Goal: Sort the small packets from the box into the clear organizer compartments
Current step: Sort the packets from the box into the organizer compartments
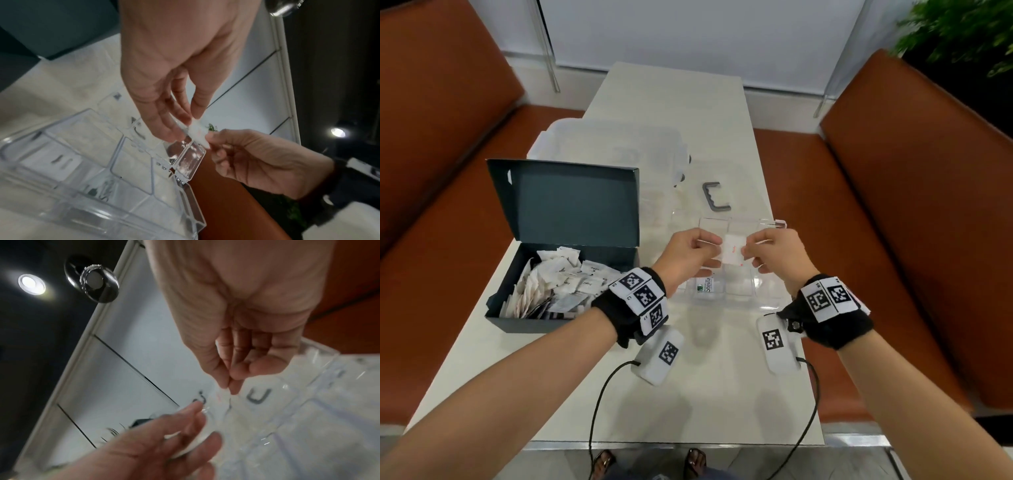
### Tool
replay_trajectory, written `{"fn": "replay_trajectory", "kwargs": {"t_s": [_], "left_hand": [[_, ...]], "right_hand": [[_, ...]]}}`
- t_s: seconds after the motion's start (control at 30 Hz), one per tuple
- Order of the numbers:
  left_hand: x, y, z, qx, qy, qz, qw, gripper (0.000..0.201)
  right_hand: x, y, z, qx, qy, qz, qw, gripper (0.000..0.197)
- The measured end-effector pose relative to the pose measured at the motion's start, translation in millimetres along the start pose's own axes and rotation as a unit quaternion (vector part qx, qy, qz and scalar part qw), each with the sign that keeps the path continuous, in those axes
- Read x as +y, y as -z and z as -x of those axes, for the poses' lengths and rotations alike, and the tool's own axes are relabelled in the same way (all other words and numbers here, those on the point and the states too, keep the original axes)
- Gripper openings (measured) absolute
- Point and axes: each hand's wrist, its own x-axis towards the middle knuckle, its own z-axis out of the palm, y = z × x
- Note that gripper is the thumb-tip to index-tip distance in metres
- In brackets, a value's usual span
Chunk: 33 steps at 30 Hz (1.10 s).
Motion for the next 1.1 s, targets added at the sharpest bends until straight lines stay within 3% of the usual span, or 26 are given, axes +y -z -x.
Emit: {"fn": "replay_trajectory", "kwargs": {"t_s": [0.1,0.2,0.33,0.57,0.9,1.1], "left_hand": [[-6,-5,-1,0.002,0.000,-0.047,0.999,0.014],[-11,-5,0,-0.007,0.015,-0.058,0.998,0.012],[-14,-1,2,-0.011,0.022,-0.066,0.997,0.012],[-20,8,8,-0.009,0.028,-0.053,0.998,0.013],[-22,17,13,-0.016,0.027,-0.048,0.998,0.015],[-23,23,14,-0.017,0.026,-0.049,0.998,0.014]], "right_hand": [[17,0,-7,0.016,-0.006,0.141,0.990,0.017],[27,-16,-11,-0.013,0.011,0.285,0.958,0.011],[34,-40,-21,-0.031,0.026,0.399,0.916,0.020],[45,-56,-40,-0.059,0.016,0.483,0.874,0.009],[50,-59,-44,-0.070,0.107,0.607,0.784,0.018],[45,-57,-40,-0.097,0.101,0.611,0.779,0.014]]}}
